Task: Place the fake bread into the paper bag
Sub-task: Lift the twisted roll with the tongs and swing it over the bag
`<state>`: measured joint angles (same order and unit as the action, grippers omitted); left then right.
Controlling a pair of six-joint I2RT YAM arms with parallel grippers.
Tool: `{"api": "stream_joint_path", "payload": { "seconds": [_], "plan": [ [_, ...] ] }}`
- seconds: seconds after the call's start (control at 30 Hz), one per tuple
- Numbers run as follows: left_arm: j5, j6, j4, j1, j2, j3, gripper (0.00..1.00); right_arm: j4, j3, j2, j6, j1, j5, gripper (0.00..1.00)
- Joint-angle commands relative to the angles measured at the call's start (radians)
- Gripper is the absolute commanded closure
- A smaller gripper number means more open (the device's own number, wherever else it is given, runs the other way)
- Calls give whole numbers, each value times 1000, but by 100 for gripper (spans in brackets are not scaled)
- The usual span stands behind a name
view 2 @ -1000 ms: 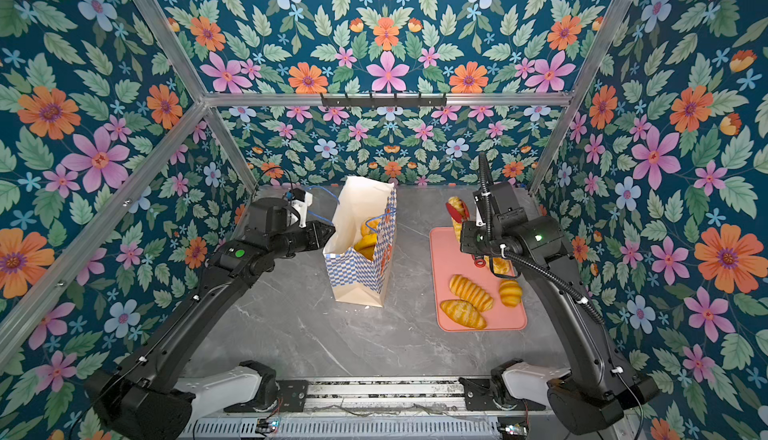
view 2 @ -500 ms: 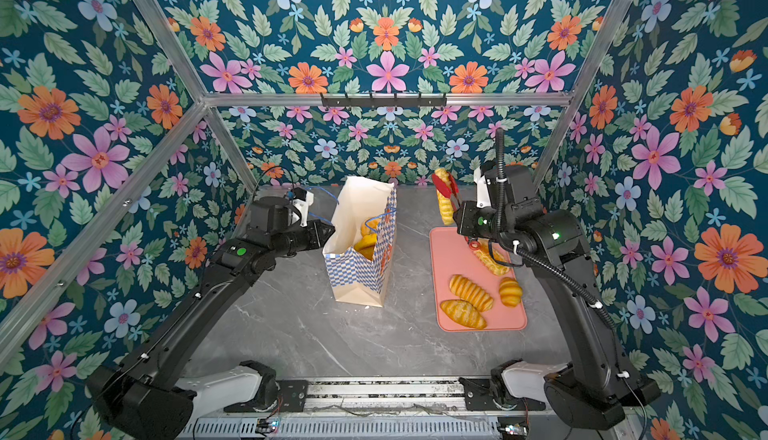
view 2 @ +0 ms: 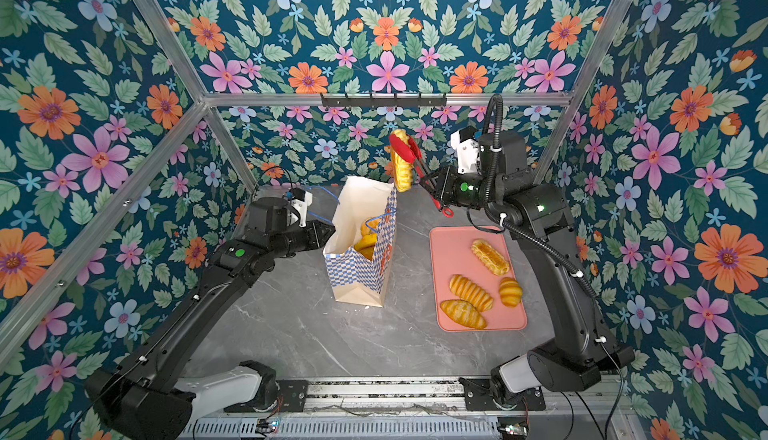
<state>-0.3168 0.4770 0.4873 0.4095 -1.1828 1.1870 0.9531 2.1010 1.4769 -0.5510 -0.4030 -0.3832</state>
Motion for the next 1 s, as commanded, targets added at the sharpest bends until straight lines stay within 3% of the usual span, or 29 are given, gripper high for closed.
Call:
{"api": "stream_joint_path", "payload": {
  "seconds": [0.0,0.6,0.97],
  "plan": [
    [-4,5,0,0,2,-3,74,-92,23,16,-40,-8,-60,73],
    [-20,16,-13,0,6,-14,86,-131,115,172,-54,-151,-42,75],
    [-19,21,-19,0,13,-20,91,-151,23,211,-49,-190,-11,77]
  ]
}}
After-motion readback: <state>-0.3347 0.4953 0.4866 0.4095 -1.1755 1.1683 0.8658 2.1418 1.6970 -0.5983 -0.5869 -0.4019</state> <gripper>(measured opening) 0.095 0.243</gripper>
